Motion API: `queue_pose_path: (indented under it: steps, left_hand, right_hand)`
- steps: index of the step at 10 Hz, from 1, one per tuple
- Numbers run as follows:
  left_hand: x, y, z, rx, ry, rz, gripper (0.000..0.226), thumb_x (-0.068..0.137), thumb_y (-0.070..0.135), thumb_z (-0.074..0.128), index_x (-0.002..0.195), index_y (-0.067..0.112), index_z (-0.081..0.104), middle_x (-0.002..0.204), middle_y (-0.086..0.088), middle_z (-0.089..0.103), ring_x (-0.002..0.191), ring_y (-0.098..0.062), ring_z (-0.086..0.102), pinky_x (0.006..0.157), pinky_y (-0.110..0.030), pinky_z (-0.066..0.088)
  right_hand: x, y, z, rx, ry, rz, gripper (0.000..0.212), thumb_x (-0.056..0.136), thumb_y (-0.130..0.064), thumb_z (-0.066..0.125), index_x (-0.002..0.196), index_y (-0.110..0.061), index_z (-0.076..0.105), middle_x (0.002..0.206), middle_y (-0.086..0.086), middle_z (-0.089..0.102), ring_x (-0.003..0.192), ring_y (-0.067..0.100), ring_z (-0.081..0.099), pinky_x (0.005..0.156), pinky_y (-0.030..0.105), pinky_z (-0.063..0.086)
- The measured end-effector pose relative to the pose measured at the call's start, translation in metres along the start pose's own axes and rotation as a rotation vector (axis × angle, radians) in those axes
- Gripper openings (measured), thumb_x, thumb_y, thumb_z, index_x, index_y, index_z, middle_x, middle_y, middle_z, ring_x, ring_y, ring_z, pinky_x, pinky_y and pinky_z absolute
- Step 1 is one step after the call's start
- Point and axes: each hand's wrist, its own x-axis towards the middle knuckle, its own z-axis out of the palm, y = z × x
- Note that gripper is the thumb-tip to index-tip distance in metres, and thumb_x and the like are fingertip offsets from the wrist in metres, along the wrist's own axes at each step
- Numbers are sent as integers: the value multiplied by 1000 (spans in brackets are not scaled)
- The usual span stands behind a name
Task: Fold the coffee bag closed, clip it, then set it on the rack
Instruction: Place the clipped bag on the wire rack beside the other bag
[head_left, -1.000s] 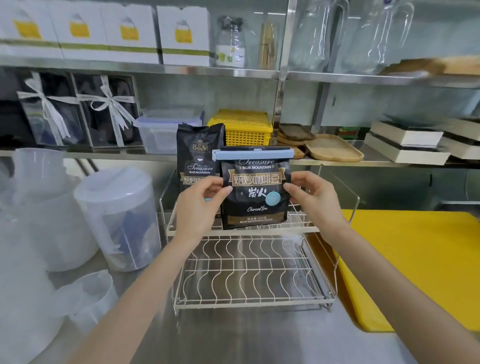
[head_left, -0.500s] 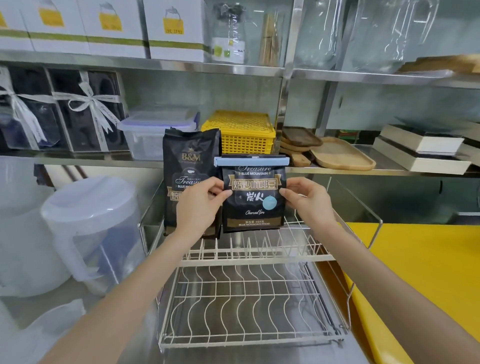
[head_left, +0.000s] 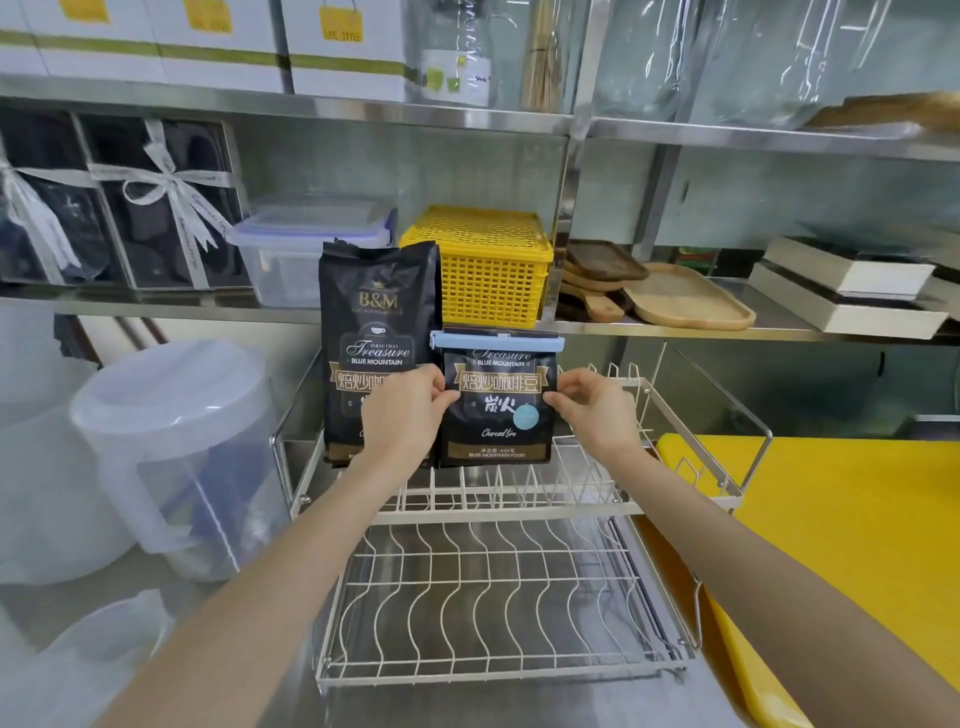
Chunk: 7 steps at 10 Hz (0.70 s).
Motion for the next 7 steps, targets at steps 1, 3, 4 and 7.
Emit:
queue_pose_path:
  steps: [1,3,4,7]
  left_hand:
    - [-1,0,1,12,-12,-6,24,85,31,55,96,10,60,93,-10,72,87,-27,63,63,-31,41]
    - [-9,-2,-6,-74,-102,-41,26,86,22,54,110,11,56,98,-10,72,91,-26,65,79,-37,52]
    - [-13,-1,-15,-70,-129,-6,30,88,18,51,117,12,54,106,-9,71,98,-27,63,86,-41,52]
    - [-24,23,-65,-55,-15,116,36,92,21,40,126,16,48,113,-16,67,100,-33,61,82,-43,50]
  right_hand:
    - [-1,0,0,-23,-18,-2,15,83,-18,59,96,-10,58,101,11,70,85,17,56,79,41,51]
    - [-2,-4,-5,-44,-132,26,25,83,-12,57,107,-7,54,111,16,66,103,28,59,85,38,49]
    - [-7,-10,-11,-159,-251,18,33,85,-13,52,118,-9,49,118,14,63,111,30,55,83,29,41]
    - [-26,-42,-32,-399,-413,-83,58,85,-32,53,135,-15,29,136,11,49,118,30,49,95,38,42]
